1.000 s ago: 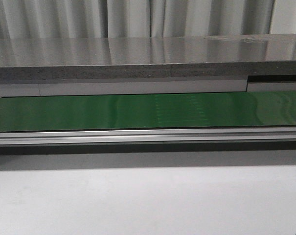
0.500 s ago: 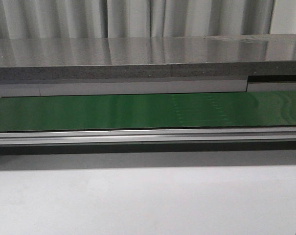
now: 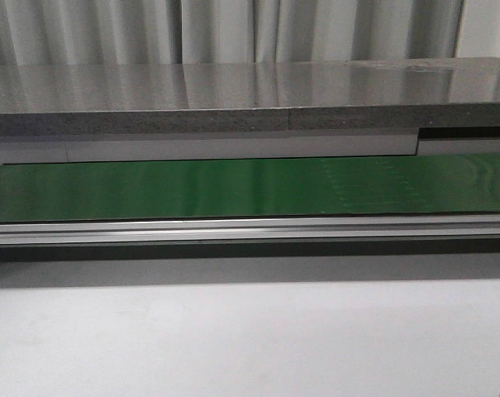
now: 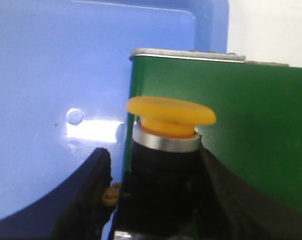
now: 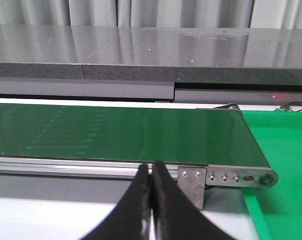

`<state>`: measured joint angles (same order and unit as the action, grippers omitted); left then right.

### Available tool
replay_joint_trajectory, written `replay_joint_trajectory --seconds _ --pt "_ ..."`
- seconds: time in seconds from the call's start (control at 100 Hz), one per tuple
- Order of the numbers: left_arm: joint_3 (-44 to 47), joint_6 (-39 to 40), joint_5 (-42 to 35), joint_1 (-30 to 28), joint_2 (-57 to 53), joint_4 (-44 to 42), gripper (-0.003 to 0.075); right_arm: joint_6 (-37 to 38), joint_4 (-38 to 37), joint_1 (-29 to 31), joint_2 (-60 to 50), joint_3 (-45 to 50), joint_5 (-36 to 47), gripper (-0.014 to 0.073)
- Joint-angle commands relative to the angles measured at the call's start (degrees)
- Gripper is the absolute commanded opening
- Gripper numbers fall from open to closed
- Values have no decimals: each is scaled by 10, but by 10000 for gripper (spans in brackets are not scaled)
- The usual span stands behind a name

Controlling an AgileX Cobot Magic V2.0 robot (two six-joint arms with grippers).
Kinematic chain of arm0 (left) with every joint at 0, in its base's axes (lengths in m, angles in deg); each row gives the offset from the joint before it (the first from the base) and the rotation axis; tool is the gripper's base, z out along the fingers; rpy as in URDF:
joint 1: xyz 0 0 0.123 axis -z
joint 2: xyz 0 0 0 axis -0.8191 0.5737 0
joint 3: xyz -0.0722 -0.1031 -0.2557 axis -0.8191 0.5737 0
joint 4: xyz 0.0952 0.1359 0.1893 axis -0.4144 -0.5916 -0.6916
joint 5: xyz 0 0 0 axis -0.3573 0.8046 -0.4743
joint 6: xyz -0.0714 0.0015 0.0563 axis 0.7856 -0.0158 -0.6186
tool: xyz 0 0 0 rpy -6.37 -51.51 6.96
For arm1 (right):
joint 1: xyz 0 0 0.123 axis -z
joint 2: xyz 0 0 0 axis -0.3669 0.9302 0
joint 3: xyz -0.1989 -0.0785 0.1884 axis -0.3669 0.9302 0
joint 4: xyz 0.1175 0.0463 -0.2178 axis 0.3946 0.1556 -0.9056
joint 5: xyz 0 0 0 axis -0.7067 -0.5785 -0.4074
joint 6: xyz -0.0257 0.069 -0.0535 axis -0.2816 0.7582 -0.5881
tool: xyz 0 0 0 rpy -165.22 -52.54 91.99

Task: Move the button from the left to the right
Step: 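Carry the button with the left gripper over the conveyor belt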

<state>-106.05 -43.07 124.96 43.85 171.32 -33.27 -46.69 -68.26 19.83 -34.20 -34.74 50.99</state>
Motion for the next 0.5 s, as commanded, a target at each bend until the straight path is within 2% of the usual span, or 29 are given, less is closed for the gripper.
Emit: replay_joint_trajectory --seconds 0.0,0.21,0.49 --pt "-15 0 -17 15 -25 9 -8 -3 -2 3 -12 -9 43 -67" --pt "-13 0 -9 35 -25 9 1 -3 -2 3 -12 -9 43 -67" --pt "13 0 -21 35 -25 9 107 -3 -2 3 -12 -9 43 -67"
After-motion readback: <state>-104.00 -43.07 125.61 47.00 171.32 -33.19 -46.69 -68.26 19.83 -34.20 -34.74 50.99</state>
